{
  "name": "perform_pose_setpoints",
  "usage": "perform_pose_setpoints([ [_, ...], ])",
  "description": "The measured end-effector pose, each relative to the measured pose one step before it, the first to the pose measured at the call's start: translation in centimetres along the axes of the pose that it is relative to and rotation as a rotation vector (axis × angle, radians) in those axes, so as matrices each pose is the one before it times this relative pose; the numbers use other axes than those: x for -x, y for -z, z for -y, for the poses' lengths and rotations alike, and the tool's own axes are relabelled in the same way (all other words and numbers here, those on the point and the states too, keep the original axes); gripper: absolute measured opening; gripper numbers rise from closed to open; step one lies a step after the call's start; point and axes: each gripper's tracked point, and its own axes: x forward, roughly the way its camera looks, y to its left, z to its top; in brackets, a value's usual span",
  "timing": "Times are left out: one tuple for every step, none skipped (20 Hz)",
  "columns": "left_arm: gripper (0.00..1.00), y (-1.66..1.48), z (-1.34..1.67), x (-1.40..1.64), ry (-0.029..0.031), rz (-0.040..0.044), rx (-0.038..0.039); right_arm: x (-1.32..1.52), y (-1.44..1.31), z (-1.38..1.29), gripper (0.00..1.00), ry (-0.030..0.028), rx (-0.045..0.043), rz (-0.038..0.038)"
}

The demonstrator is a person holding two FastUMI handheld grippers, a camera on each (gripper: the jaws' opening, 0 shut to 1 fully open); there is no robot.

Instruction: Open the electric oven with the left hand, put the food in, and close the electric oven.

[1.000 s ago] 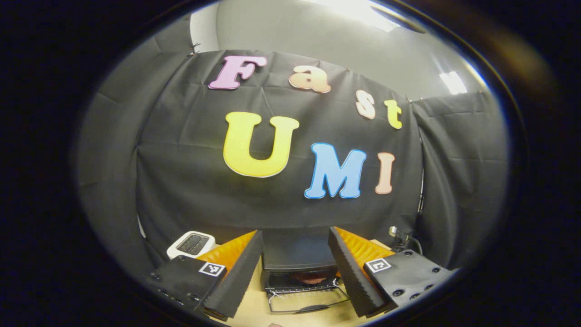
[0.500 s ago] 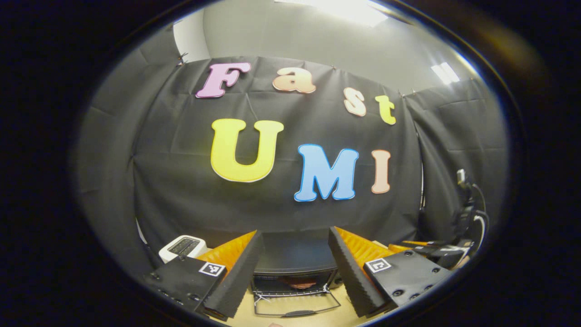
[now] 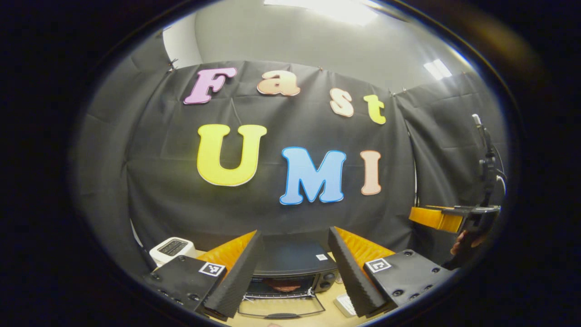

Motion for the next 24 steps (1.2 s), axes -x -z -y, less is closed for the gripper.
perform_pose_setpoints([
  [1.00, 0.123, 0.023, -0.034, -0.00553, -0.00078, -0.00259, -0.069, -0.480, 0.411, 0.63, 0.00786, -0.00503, 0.00912],
  [1.00, 0.203, 0.163, -0.037, -0.00106, -0.00302, 0.00060, 0.186, -0.318, 0.155, 0.68, 0.00186, -0.00454, 0.00584],
  [1.00, 0.237, 0.177, -0.094, 0.00207, -0.00636, 0.00335, 0.181, -0.298, 0.131, 0.69, -0.00043, -0.00289, 0.00130],
  [1.00, 0.448, 0.021, -0.093, -0.00004, -0.00831, 0.00600, -0.089, -0.093, 0.256, 0.80, 0.00023, 0.00183, 0.00274],
  [1.00, 0.625, -0.022, -0.033, -0.00167, -0.01624, 0.00597, -0.112, -0.132, 0.083, 0.90, -0.00196, 0.00092, 0.00186],
  [1.00, 0.954, 0.023, -0.107, -0.00225, -0.02158, 0.00625, 0.048, -0.104, 0.267, 0.91, 0.00171, -0.00141, 0.00180],
  [1.00, 0.756, 0.001, -0.119, -0.00157, -0.02298, 0.00525, 0.065, -0.139, 0.265, 0.90, 0.00606, -0.00059, 0.00304],
  [1.00, 0.900, 0.018, -0.128, -0.00052, -0.02263, 0.00476, 0.006, 0.063, 0.196, 0.91, 0.00539, 0.00269, 0.00223],
  [0.97, 1.045, 0.084, -0.192, 0.00102, -0.02659, 0.00047, 0.094, -0.120, 0.180, 0.91, 0.00545, 0.00199, 0.00462],
  [1.00, 1.072, 0.049, -0.366, 0.00164, -0.02905, -0.00258, 0.045, -0.314, 0.086, 0.91, 0.00384, 0.00386, 0.00688],
  [1.00, 1.230, 0.062, -0.316, 0.00091, -0.03385, -0.00339, -0.065, -0.109, 0.154, 0.91, 0.00334, 0.00675, 0.00152],
  [1.00, 1.457, -0.015, -0.360, -0.00031, -0.03541, 0.00077, -0.110, 0.205, 0.320, 0.91, 0.00176, 0.00482, -0.00233],
  [1.00, 1.492, 0.135, -0.424, 0.00548, -0.04077, 0.00540, -0.016, 0.070, -0.052, 0.91, -0.00168, 0.00096, -0.00259],
  [1.00, 1.531, -0.012, -0.316, -0.00061, -0.03849, 0.00693, -0.002, 0.135, 0.131, 0.90, 0.00033, -0.00028, -0.00456],
  [1.00, 1.385, 0.041, -0.352, 0.00235, -0.02987, 0.00894, -0.013, 0.126, 0.162, 0.90, 0.00104, -0.00174, -0.00421],
  [1.00, 1.320, 0.236, -0.442, 0.00701, -0.03428, 0.01212, -0.062, 0.089, 0.232, 0.90, 0.00565, -0.00151, -0.00232],
  [1.00, 1.328, -0.054, -0.456, 0.00007, -0.03479, 0.01156, 0.063, 0.027, 0.246, 0.91, 0.00561, -0.00155, -0.00076],
  [0.97, 2.015, -0.278, -0.270, -0.00320, -0.03822, 0.00868, -0.035, 0.208, 0.161, 0.91, 0.00373, -0.00138, -0.00191],
  [0.99, 1.431, -0.171, -0.552, -0.00651, -0.04079, 0.00747, 0.014, 0.101, 0.099, 0.91, 0.00261, -0.00205, -0.00253],
  [1.00, 1.223, -0.360, -0.740, -0.00826, -0.04316, 0.00763, -0.121, 0.223, 0.213, 0.91, 0.00225, -0.00208, -0.00389],
  [1.00, 1.344, -0.346, -0.672, -0.00582, -0.04347, 0.00738, -0.076, 0.121, 0.111, 0.90, 0.00262, -0.00216, -0.00418],
  [0.97, 1.190, -0.147, -0.593, 0.00086, -0.04236, 0.00701, 0.099, 0.118, 0.173, 0.91, 0.00288, -0.00259, -0.00277],
  [0.97, 1.187, -0.019, -0.680, 0.00403, -0.03207, 0.00687, -0.038, 0.061, 0.192, 0.91, 0.00504, -0.00138, -0.00314],
  [0.97, 0.870, -0.056, -0.759, 0.00098, -0.02898, 0.00463, -0.118, 0.201, 0.279, 0.91, 0.00418, -0.00046, -0.00441],
])
